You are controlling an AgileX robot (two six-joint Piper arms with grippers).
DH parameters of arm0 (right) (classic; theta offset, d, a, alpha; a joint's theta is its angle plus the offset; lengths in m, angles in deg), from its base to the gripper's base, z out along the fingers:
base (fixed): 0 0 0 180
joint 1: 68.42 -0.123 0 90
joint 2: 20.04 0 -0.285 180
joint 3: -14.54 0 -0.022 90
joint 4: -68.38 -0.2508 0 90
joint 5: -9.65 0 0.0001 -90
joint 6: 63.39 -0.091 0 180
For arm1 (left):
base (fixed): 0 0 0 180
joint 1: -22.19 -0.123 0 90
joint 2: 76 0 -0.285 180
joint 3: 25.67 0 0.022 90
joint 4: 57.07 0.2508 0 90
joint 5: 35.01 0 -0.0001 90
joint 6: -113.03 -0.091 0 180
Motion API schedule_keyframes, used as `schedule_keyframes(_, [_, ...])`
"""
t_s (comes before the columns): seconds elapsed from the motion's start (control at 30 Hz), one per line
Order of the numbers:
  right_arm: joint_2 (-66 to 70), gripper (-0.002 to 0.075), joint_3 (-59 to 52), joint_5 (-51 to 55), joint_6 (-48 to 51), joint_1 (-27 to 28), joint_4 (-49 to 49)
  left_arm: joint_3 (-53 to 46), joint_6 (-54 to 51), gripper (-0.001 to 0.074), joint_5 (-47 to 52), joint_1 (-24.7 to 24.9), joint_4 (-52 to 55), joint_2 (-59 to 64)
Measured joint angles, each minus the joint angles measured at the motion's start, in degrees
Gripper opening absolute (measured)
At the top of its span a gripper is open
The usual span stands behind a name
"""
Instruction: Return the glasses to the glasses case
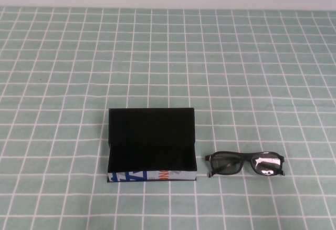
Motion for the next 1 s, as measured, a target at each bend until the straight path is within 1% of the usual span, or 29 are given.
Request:
schedule_keyframes(0.1, [0.0, -0.0011, 6.4, 1.9, 0.0, 0.0, 8.3, 0.0, 0.0, -0.0002, 0.0, 0.0, 0.0, 0.0])
schedule_keyframes(0.2, [0.0, -0.0011, 14.5, 6.5, -2.2, 0.0, 16.6, 0.0, 0.0, -0.0002, 0.0, 0.0, 0.0, 0.0])
schedule_keyframes(0.27, [0.0, -0.0011, 20.1, 10.9, -4.7, 0.0, 19.0, 0.0, 0.0, -0.0002, 0.0, 0.0, 0.0, 0.0])
schedule_keyframes(0.37, [0.3, -0.0011, 29.6, 19.0, -6.7, 0.0, 18.4, 0.0, 0.0, -0.0002, 0.0, 0.0, 0.0, 0.0])
schedule_keyframes(0.47, [2.9, -0.0011, 38.9, 30.4, -7.1, 0.0, 17.5, 0.0, 0.0, -0.0002, 0.0, 0.0, 0.0, 0.0])
schedule_keyframes(0.57, [8.3, -0.0011, 47.4, 42.9, -7.1, 0.0, 18.4, 0.0, 0.0, -0.0002, 0.0, 0.0, 0.0, 0.0])
schedule_keyframes(0.7, [17.3, -0.0011, 55.7, 57.2, -7.6, 0.0, 18.7, 0.0, 0.0, -0.0002, 0.0, 0.0, 0.0, 0.0])
schedule_keyframes(0.8, [24.5, -0.0011, 60.5, 67.3, -11.3, 0.0, 19.1, 0.0, 0.0, -0.0002, 0.0, 0.0, 0.0, 0.0])
schedule_keyframes(0.93, [35.4, -0.0011, 65.4, 81.8, -20.4, 0.0, 20.3, 0.0, 0.0, -0.0002, 0.0, 0.0, 0.0, 0.0])
schedule_keyframes(1.0, [41.4, -0.0011, 66.9, 88.4, -22.3, 0.0, 20.7, 0.0, 0.0, -0.0002, 0.0, 0.0, 0.0, 0.0])
